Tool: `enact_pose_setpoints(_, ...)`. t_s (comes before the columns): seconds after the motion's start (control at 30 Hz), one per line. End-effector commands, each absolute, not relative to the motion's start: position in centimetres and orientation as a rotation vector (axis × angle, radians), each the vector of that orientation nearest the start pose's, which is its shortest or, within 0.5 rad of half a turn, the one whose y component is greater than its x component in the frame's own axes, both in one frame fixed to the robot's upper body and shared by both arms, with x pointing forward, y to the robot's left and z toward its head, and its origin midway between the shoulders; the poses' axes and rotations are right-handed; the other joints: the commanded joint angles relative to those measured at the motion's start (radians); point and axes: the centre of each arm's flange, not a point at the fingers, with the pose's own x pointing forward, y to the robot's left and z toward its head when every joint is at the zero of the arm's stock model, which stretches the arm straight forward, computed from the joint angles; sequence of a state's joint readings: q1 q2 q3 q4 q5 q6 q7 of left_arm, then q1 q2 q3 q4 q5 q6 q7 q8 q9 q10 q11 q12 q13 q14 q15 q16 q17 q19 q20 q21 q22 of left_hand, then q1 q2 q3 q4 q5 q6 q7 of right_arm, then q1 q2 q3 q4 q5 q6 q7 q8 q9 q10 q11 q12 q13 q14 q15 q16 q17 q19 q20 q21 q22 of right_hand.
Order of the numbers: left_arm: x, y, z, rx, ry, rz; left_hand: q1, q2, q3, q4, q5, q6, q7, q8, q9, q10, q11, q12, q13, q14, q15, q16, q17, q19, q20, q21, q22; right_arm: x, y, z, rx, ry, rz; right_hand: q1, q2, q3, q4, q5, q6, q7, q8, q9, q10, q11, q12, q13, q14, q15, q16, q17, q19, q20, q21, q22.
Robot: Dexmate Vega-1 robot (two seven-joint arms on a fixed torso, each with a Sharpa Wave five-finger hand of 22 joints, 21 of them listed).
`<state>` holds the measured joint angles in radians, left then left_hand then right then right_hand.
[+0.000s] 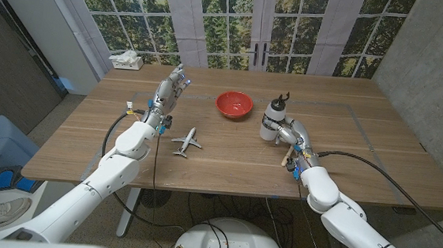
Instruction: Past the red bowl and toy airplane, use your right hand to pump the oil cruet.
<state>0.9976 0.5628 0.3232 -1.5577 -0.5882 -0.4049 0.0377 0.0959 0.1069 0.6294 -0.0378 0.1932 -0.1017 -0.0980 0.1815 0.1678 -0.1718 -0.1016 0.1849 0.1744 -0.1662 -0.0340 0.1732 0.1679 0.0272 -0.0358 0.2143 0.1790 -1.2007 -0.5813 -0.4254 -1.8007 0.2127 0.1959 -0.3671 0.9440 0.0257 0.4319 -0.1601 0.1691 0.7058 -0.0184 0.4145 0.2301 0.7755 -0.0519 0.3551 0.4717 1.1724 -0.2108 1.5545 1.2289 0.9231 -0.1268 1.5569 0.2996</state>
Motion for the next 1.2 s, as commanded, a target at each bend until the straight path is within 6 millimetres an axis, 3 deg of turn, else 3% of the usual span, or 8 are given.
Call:
enact_pose_setpoints(0.03,58.7,27.4,-1.6,-0.027,-0.781,-0.226,-0.01,0.057,0.005,0.001,0.004,0.004,-0.005,0.002,0.003,-0.018,-0.007,0.003,0.002,-0.058,-0.084,0.004,0.002,0.01,-0.039,-0.004,0.003,55.8,-20.2,-8.8,-0.214,-0.658,0.117,0.075,0.081,0.001,0.002,0.004,0.072,-0.061,0.005,0.006,0.07,-0.064,0.002,0.015,-0.003,-0.004,-0.003,0.004,0.0,-0.077,0.003,0.006)
enact_pose_setpoints(1.2,58.0,27.2,-2.2,-0.03,-0.771,-0.21,-0.014,0.052,0.006,-0.002,0.004,0.002,-0.005,0.001,0.003,-0.021,-0.008,0.002,0.002,-0.06,-0.084,0.002,0.001,0.008,-0.04,-0.006,0.003,60.4,-20.4,-5.2,-0.215,-0.676,0.125,0.082,0.087,0.004,0.002,0.003,0.08,-0.059,0.009,0.009,0.08,-0.064,-0.01,0.042,-0.006,-0.004,-0.003,0.005,-0.007,-0.078,0.003,0.01)
